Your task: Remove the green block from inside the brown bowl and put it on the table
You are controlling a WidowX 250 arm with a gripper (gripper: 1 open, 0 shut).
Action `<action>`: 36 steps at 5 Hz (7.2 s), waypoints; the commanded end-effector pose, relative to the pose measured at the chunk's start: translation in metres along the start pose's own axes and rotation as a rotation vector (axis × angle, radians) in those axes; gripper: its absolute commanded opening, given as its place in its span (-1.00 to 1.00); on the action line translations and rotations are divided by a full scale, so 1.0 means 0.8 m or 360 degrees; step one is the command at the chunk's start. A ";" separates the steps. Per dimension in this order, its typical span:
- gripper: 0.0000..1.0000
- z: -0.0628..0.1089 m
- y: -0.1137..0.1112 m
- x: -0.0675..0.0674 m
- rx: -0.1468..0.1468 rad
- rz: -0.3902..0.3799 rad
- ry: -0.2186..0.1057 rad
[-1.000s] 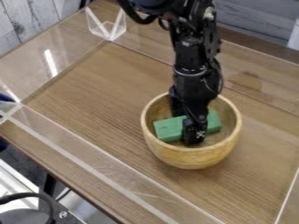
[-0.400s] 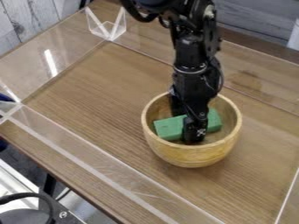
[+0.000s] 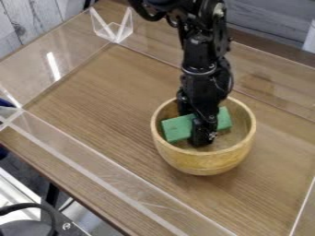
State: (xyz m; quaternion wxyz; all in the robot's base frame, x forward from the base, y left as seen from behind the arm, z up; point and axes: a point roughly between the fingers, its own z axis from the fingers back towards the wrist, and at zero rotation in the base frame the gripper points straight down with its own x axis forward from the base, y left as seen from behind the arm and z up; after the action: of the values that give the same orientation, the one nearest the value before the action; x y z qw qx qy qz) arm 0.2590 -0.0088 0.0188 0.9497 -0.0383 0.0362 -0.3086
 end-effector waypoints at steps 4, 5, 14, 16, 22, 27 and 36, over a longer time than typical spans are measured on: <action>-1.00 0.013 0.020 -0.026 0.0014 0.0175 0.0047; -1.00 0.015 0.023 -0.027 0.0018 0.0195 0.0045; -1.00 0.052 0.037 -0.024 0.0078 0.0303 -0.0058; -1.00 0.055 0.038 -0.019 0.0095 0.0305 -0.0069; -1.00 0.043 0.037 -0.009 0.0095 0.0278 -0.0075; -1.00 0.033 0.031 -0.009 0.0080 0.0255 -0.0072; -1.00 0.076 0.031 -0.004 0.0142 0.0315 -0.0178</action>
State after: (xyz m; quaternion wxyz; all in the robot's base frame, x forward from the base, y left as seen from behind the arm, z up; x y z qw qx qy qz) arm 0.2644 0.0156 0.0568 0.9780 -0.0229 0.0113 -0.2070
